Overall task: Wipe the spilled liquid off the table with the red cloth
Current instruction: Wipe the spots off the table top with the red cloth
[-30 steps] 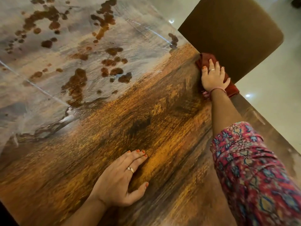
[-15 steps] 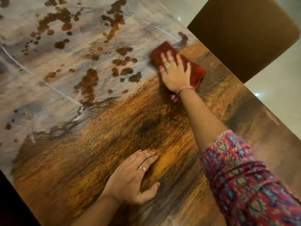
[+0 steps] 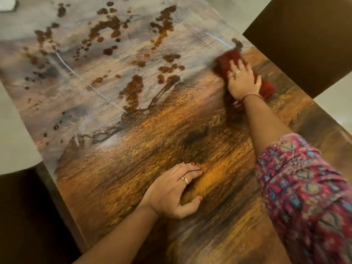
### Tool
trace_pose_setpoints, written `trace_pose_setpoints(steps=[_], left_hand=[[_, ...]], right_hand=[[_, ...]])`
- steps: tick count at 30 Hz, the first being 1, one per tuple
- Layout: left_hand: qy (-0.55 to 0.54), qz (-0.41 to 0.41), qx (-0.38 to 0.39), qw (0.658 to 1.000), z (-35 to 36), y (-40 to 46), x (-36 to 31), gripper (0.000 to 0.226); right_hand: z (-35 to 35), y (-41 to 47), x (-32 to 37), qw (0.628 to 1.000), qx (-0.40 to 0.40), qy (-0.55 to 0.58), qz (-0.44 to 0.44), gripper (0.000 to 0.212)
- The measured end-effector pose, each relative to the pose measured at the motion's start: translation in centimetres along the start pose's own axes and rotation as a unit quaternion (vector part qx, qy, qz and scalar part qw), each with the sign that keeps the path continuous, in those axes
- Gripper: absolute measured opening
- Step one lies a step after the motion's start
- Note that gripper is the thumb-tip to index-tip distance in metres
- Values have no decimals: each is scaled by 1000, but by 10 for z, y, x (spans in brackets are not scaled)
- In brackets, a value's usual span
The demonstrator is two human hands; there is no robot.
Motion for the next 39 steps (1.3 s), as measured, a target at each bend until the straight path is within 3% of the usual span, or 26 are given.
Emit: trace_pose_setpoints(steps=[2, 5, 8, 12, 15, 17, 21, 24, 29, 31, 34, 36, 39], left_hand=[[-13, 1, -8, 1000, 0, -1, 2, 60], [-23, 5, -24, 999, -1, 0, 4, 57], [-31, 8, -27, 999, -2, 0, 5, 57], [-26, 5, -24, 999, -2, -2, 5, 59], [-37, 11, -24, 999, -3, -2, 3, 57], [-58, 12, -18, 998, -5, -2, 5, 57], [-157, -5, -30, 987, -14, -1, 10, 46], [-303, -82, -124, 941, -38, -11, 26, 23], [-379, -198, -360, 829, -96, -69, 75, 24], [-404, -238, -420, 777, -115, -97, 97, 25], [-436, -293, -453, 720, -139, -133, 128, 25], [-460, -314, -451, 697, -153, -156, 142, 26], [-460, -323, -427, 708, -171, -186, 157, 27]], right_hand=[[-4, 4, -15, 996, -17, 26, 78, 49], [8, -25, 15, 994, -70, 17, 80, 48], [21, -77, 54, 997, -73, 14, -19, 47], [44, -157, 96, 984, -16, 19, -177, 50], [43, -152, 84, 971, 26, -17, -236, 49], [29, -111, 61, 979, 20, -17, -202, 46], [13, -36, 27, 998, -8, 48, 31, 48], [24, -46, 59, 993, -41, 50, 95, 48], [64, -129, 188, 996, -53, 10, -74, 47], [83, -177, 241, 989, -44, 22, -142, 48], [111, -245, 293, 974, -17, 13, -225, 52], [118, -272, 303, 974, -14, 29, -226, 53], [120, -294, 307, 979, -8, 43, -201, 47]])
Point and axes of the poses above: each hand's wrist, its own y-axis towards the middle knuckle, its own z-axis out of the palm, x = y × z, the point moved 8 cm from there along y, towards the middle knuckle, and after that the axes turned 3 degrees about -z, right-handed, at the moved point
